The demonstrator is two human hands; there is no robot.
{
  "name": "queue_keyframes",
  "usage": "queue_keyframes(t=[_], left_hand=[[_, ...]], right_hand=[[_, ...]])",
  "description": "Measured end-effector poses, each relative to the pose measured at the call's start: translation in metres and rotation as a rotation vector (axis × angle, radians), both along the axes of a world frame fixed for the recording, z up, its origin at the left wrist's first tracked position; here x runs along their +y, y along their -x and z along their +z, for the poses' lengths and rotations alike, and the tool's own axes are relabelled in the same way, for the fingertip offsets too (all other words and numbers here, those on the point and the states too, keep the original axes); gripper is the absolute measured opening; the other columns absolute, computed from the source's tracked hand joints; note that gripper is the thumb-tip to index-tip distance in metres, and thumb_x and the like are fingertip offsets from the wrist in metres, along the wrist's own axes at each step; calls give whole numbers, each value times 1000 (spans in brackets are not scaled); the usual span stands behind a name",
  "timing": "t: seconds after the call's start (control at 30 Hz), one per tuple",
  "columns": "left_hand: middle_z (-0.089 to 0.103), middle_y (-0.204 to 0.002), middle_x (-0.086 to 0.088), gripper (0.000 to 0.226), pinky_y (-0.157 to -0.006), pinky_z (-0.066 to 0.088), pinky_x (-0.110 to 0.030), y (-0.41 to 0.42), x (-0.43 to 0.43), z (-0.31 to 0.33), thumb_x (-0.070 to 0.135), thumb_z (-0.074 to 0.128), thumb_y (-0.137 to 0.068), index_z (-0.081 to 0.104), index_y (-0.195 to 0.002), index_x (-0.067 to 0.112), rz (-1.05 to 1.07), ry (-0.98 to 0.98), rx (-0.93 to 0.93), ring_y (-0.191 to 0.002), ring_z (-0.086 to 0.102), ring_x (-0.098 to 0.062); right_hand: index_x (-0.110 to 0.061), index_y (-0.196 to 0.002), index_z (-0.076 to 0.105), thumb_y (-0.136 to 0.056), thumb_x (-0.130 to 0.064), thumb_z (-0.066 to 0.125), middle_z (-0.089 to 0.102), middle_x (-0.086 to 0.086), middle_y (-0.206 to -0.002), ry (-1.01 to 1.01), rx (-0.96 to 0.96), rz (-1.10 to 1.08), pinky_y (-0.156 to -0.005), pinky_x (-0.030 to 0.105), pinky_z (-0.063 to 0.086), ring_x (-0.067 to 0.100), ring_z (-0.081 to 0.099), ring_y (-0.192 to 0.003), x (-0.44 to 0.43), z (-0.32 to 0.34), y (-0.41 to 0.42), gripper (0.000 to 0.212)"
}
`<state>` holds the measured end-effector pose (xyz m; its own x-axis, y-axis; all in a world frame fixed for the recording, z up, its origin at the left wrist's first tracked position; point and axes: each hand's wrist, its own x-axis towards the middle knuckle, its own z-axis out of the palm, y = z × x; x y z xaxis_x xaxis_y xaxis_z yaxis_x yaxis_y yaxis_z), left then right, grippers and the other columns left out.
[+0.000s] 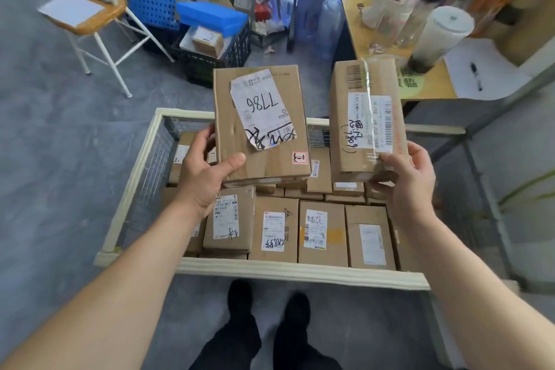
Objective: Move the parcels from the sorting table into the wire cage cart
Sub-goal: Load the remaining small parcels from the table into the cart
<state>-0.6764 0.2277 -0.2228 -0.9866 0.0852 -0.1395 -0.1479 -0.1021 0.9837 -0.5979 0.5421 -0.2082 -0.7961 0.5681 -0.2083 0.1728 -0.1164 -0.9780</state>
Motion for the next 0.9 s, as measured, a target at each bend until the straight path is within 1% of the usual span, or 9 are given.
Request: queue_keyframes(t=[0.07,0.17,0.27,0.37,0.5,0.63,0.73,0.8,0.9], left_hand=[[69,-125,3,83,-88,58,-37,-2,-2,-7,36,91,-58,56,-133,33,-2,8,-32,-117,65,-20],[69,-124,4,81,-86,59,-36,0,-7,-16,36,91,-59,57,-132,33,-24,22,-54,-116,66,-20],[68,-126,1,81,-90,58,-46,5,-12,-27,37,91,-60,57,-133,31,-35,26,-62,-117,66,-23],[65,-132,-5,89,-97,54,-53,9,-15,-38,38,91,-58,54,-138,29,-55,18,-92,-122,61,-27],[63,-133,1,90,-100,52,-53,17,-17,-46,44,94,-54,55,-135,37,-80,11,-112,-125,60,-23],[63,-135,-1,97,-101,51,-54,21,-16,-55,51,96,-49,55,-136,35,-123,12,-138,-126,59,-24],[60,-138,-2,101,-103,49,-54,21,-13,-62,55,96,-45,55,-136,38,-128,31,-164,-129,56,-25],[59,-139,-1,106,-103,50,-54,20,-9,-68,56,96,-45,52,-140,37,-132,48,-181,-129,56,-23],[55,-144,-3,114,-106,46,-57,15,1,-78,58,96,-45,46,-145,34,-123,73,-208,-135,50,-25]], right_hand=[[-25,-117,55,-83,-21,68,75,-2,-103,17,-13,-8,-70,43,60,24,72,-86,-1,-7,-2,37],[-21,-121,54,-81,-23,69,74,3,-109,35,-38,-18,-69,39,61,26,73,-88,-4,-14,-3,43],[-18,-124,53,-88,-16,68,73,3,-109,22,-60,-32,-75,44,62,29,73,-95,-6,-18,-4,39],[-16,-127,52,-91,-13,67,72,4,-111,-6,-88,-60,-79,47,61,29,73,-97,-11,-19,-7,39],[-15,-127,52,-91,-14,67,70,8,-115,-27,-103,-87,-77,43,61,29,72,-100,-16,-20,-8,40],[-19,-124,53,-91,-17,68,71,5,-113,-35,-125,-112,-74,37,63,24,72,-98,-18,-30,-13,37],[-22,-122,53,-90,-18,68,72,3,-111,-15,-139,-132,-73,34,63,22,73,-96,-16,-39,-17,35],[-22,-122,53,-91,-18,69,72,2,-110,-5,-154,-134,-71,32,63,20,73,-94,-11,-48,-21,35],[-21,-124,53,-91,-19,68,74,-2,-106,22,-178,-126,-68,30,61,19,73,-94,0,-62,-23,37]])
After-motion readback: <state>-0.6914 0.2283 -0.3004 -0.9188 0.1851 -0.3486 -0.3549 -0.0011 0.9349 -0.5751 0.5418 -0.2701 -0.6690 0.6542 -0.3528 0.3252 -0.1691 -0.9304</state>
